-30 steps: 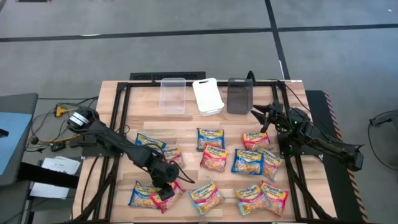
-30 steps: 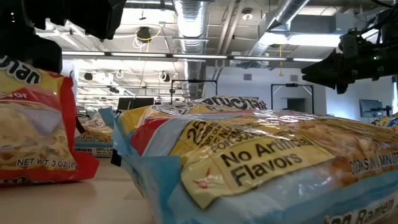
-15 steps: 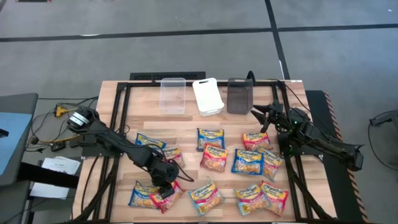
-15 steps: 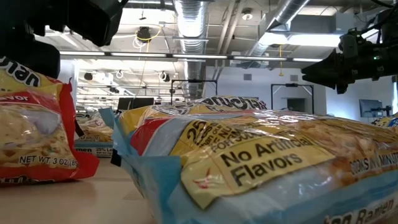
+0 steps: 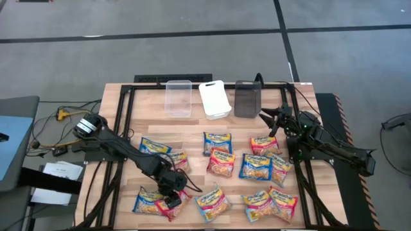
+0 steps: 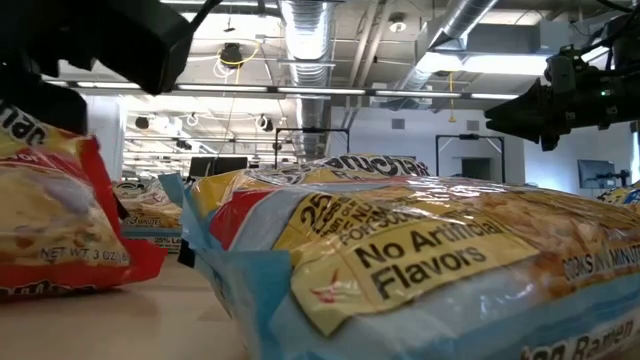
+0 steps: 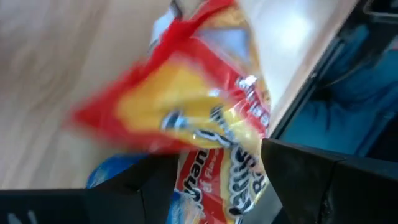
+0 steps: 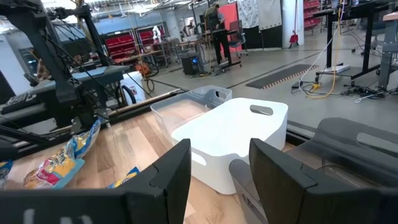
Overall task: Sort Maruchan noodles
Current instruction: Put the red noodle pack into the transparent bin, then put the blue noodle pack into the black bin
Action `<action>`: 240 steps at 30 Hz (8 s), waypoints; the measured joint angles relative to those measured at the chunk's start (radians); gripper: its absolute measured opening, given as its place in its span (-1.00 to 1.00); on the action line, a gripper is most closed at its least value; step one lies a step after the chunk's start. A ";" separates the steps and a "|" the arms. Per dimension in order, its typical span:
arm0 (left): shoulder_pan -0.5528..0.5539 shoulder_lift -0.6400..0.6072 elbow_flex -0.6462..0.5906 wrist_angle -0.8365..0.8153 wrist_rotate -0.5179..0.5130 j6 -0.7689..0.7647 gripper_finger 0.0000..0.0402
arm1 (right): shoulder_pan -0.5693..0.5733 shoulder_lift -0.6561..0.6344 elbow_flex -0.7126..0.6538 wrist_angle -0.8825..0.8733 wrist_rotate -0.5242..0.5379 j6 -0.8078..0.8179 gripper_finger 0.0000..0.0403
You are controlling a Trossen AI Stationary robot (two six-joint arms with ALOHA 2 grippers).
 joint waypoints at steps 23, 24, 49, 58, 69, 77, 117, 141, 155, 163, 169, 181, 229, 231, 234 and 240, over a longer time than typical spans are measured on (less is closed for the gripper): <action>0.018 0.016 -0.001 0.051 -0.026 0.068 -0.77 | 0.000 0.000 0.000 0.000 -0.001 0.000 -0.08; 0.018 0.016 -0.001 0.053 -0.030 0.070 -0.82 | 0.000 0.000 0.000 0.000 -0.001 0.000 -0.08; 0.103 -0.006 0.262 -0.290 -0.108 0.306 -1.00 | 0.000 0.000 0.000 -0.001 0.000 0.000 -0.08; 0.180 -0.007 0.401 -0.468 -0.177 0.463 -1.00 | 0.000 0.000 0.000 -0.001 0.000 0.000 -0.08; 0.330 -0.073 0.490 -0.660 -0.251 0.631 -1.00 | 0.000 0.000 0.000 0.000 0.000 0.000 -0.08; 0.534 -0.171 0.491 -0.711 -0.317 0.780 -1.00 | 0.000 0.000 0.000 0.000 0.000 0.000 -0.08; 1.294 0.050 0.490 -0.392 -0.422 1.402 -1.00 | 0.000 -0.002 0.000 0.000 -0.001 0.000 -0.08; 1.292 0.186 0.491 -0.327 -0.494 1.388 -1.00 | 0.000 -0.002 0.000 0.000 -0.002 0.000 -0.08; 1.293 0.186 0.491 -0.278 -0.377 1.438 -0.95 | 0.000 -0.002 0.000 0.000 -0.002 0.000 -0.08; 1.293 0.186 0.491 -0.265 -0.384 1.446 -0.62 | 0.000 -0.002 0.000 0.000 -0.002 0.000 -0.08; 1.292 0.186 0.491 -0.257 -0.390 1.378 -0.43 | 0.000 -0.002 0.000 0.000 -0.002 0.000 -0.08; 1.292 0.184 0.680 -0.418 -0.426 1.322 -0.39 | 0.000 -0.002 0.000 0.000 -0.002 0.000 -0.08; 0.707 -0.411 0.221 -0.390 -0.383 0.846 -0.39 | 0.001 -0.002 -0.002 0.173 -0.052 0.002 -0.08; 0.677 -0.454 0.219 -0.380 -0.417 0.821 -0.39 | 0.001 -0.002 -0.002 0.239 -0.080 0.002 -0.08; 0.635 -0.512 0.219 -0.362 -0.440 0.780 -0.39 | 0.002 -0.002 -0.002 0.348 -0.096 0.002 -0.08; 0.583 -0.623 0.219 -0.338 -0.444 0.741 -0.39 | 0.001 -0.002 -0.002 0.564 -0.093 0.002 -0.08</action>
